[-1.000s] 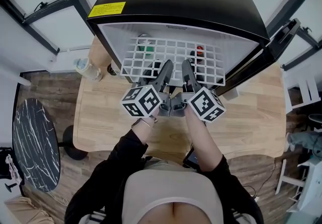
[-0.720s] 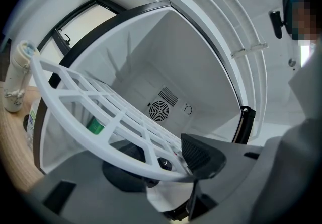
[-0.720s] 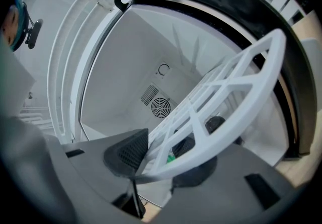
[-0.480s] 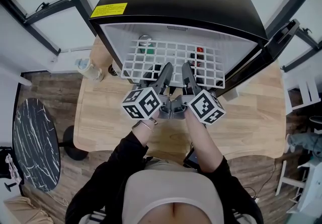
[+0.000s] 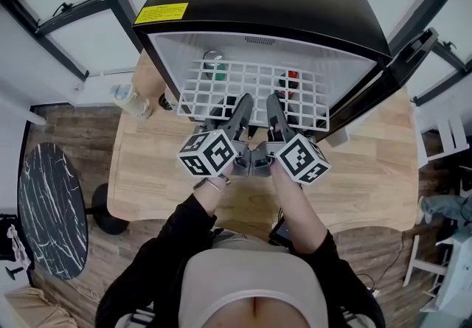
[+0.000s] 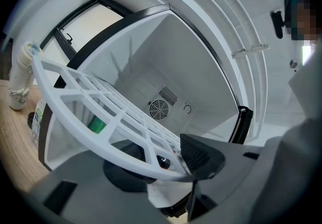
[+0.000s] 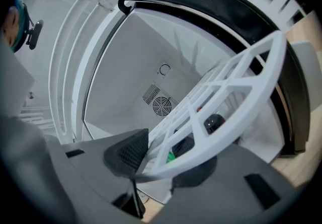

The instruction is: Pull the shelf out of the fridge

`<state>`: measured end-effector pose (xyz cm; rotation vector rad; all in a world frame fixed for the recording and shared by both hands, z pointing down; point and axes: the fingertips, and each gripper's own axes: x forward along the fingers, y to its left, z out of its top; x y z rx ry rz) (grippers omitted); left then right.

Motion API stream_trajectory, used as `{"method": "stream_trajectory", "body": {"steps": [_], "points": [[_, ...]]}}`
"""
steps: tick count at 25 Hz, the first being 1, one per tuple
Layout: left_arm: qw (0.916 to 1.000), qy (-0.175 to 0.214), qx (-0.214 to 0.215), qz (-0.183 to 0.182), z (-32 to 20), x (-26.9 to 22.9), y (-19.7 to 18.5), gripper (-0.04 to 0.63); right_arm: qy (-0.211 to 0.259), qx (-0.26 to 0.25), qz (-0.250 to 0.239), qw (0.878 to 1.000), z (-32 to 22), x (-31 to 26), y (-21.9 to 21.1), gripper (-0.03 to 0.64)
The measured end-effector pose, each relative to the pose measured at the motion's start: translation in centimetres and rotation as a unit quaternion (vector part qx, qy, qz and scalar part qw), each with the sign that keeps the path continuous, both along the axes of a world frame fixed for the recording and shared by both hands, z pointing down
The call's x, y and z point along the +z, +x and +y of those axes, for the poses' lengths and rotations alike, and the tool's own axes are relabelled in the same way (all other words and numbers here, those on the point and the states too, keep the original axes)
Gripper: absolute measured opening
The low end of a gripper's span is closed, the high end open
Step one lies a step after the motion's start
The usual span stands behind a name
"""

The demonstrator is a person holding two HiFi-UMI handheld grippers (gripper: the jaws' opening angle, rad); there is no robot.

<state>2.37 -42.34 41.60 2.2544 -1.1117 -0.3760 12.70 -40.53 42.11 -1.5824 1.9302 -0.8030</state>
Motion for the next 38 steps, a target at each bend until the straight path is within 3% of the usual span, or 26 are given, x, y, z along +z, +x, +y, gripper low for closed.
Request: {"method": "stream_trajectory", "body": {"steps": [38], "points": [[0.9999,-0.008,0.007,0.003,2.1,0.2,-0.4,0.19,-0.002,-0.003,0.007,1.0,2.1,0.1,-0.4,0.166]]}}
